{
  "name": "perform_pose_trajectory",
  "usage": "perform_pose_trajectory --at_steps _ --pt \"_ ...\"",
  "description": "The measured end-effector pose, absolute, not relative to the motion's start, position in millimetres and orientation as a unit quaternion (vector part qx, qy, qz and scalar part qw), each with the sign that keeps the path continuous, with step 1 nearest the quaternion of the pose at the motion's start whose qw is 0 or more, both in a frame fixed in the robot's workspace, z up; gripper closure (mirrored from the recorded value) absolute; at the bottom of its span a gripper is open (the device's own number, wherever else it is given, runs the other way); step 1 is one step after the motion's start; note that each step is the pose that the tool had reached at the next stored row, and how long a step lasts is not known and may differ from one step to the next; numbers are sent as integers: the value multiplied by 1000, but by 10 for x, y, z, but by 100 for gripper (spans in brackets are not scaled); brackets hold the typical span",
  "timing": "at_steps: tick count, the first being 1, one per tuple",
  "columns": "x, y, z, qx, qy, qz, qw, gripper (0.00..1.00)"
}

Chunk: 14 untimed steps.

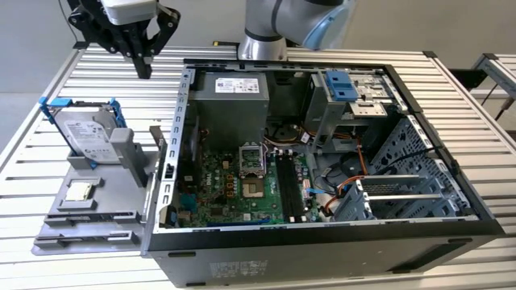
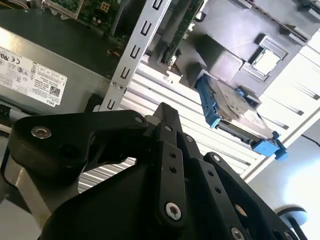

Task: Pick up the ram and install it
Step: 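Reach for the ram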

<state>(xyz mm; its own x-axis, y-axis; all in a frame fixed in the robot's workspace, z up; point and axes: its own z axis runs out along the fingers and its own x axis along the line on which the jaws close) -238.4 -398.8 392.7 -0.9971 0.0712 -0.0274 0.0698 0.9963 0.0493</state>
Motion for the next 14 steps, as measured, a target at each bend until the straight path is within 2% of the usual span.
perform_pose_trajectory --at_steps 14 --pt "-2827 -3988 3927 35 999 24 15 100"
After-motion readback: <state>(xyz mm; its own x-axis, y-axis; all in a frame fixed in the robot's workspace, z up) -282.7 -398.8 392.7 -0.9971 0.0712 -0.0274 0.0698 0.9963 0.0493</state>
